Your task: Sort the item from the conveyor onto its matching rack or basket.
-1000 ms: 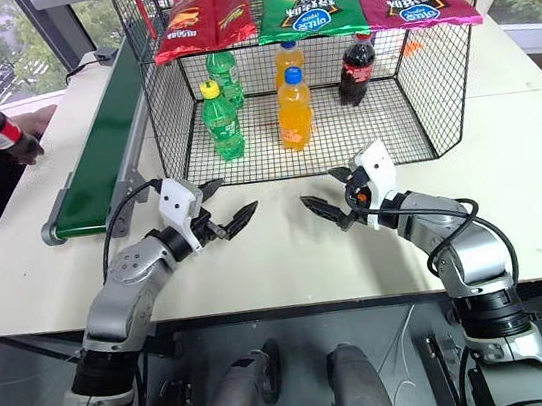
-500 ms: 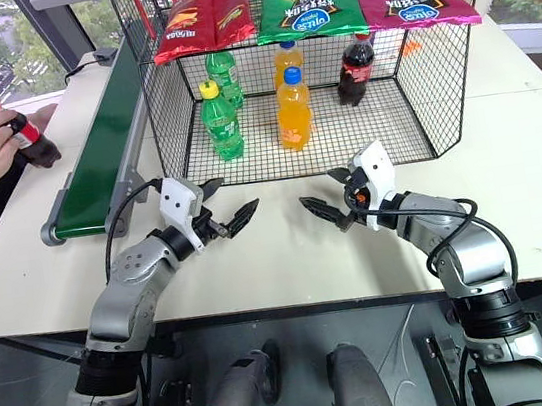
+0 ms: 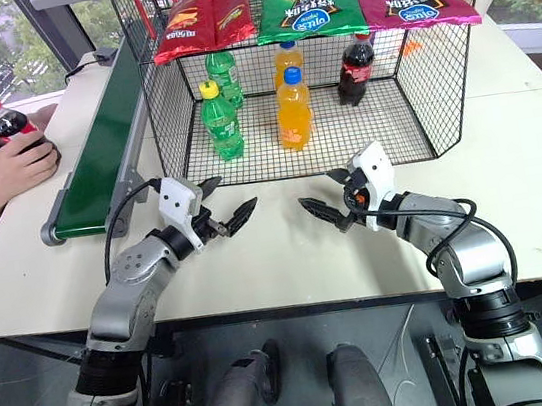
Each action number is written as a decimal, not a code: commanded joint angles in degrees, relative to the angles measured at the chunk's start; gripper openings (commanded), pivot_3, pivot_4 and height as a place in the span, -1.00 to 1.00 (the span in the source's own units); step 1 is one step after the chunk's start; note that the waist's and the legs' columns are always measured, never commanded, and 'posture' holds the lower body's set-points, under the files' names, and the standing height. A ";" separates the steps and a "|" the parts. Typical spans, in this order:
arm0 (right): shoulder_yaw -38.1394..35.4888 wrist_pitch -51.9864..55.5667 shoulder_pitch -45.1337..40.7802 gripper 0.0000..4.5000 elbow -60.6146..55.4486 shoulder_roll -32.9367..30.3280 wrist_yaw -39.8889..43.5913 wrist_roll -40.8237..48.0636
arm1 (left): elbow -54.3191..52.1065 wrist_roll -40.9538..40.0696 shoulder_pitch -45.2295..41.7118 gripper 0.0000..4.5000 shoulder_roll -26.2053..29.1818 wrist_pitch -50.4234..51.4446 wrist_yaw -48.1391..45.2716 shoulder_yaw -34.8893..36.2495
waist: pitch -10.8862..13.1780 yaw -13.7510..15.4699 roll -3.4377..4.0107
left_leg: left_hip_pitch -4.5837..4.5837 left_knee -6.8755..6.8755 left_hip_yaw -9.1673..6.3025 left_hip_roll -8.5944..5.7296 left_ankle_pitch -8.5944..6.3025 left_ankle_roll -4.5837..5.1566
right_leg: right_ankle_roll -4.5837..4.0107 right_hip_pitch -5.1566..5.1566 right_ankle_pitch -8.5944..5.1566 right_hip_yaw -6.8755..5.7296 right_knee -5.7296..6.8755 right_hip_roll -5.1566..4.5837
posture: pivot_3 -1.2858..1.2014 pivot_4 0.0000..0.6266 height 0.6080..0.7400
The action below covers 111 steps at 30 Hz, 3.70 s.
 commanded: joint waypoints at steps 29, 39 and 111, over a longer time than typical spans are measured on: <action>0.14 -1.40 -0.37 0.99 -2.60 -0.70 1.06 -0.44 | -0.85 2.70 -0.11 1.00 0.68 -2.04 -0.05 -0.93 | 0.00 -0.01 0.00 | 0.00 0.00 0.00 0.00 0.00 0.00 | -0.01 0.00 -0.01 0.00 0.00 0.00 | 0.03 -0.52 0.97; 0.84 2.88 -3.94 0.99 -8.75 -3.05 5.59 4.82 | -13.28 -3.59 1.63 1.00 9.87 8.06 -5.64 3.50 | 0.00 0.05 0.00 | -0.04 -0.07 -0.03 0.01 -0.01 -0.01 | -0.10 -0.06 -0.06 0.01 -0.01 -0.01 | 0.03 -0.52 0.97; 4.85 0.07 -8.14 1.00 -9.10 -1.90 4.06 1.66 | -0.37 -3.72 -4.84 0.31 8.96 0.04 17.53 25.91 | -0.01 0.15 -0.09 | -0.07 -0.11 -0.06 0.00 -0.01 -0.01 | 0.06 -0.04 0.07 -0.03 -0.17 0.01 | 0.03 -0.52 0.97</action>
